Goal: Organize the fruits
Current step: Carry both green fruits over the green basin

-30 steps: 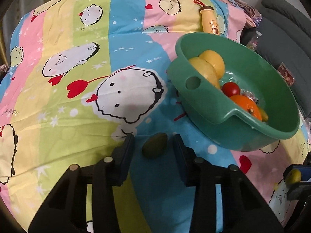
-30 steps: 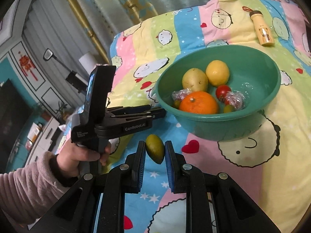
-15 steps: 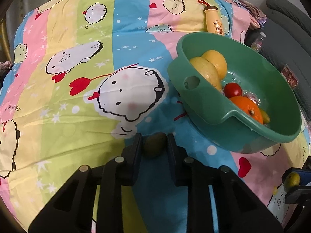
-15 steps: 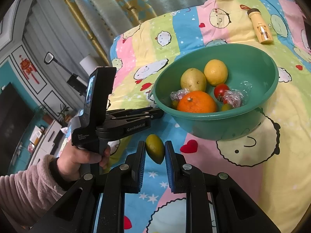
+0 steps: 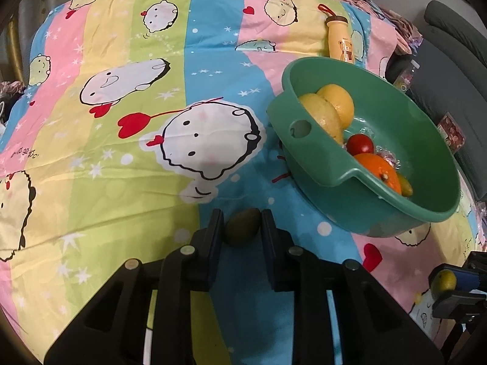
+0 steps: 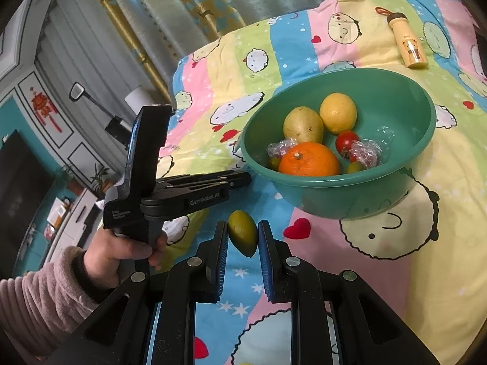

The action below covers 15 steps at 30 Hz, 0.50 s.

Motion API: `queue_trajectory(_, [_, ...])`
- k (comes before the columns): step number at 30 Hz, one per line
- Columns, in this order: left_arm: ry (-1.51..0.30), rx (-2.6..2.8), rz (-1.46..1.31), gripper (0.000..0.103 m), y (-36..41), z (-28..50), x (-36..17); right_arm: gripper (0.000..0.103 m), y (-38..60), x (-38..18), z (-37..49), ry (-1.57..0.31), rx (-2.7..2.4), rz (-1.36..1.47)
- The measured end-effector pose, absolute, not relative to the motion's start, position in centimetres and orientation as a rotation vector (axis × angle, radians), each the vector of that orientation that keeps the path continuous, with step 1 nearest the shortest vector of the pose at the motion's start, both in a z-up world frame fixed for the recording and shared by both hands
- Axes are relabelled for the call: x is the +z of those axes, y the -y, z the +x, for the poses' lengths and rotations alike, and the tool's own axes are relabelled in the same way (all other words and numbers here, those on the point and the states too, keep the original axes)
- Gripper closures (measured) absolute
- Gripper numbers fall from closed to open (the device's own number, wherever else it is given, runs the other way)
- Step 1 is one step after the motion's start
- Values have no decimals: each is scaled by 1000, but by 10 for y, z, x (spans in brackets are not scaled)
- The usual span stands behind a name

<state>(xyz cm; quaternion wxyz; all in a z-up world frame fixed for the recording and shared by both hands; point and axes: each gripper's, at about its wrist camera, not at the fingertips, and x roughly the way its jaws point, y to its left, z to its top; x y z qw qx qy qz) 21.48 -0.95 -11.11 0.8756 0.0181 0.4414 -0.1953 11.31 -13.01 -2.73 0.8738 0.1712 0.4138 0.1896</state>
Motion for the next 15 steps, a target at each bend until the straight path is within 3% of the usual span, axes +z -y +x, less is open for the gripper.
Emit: queue_trajectory(15, [-878,-423,27,79,0,177,-78,81,126,-18,105,-841,418,353])
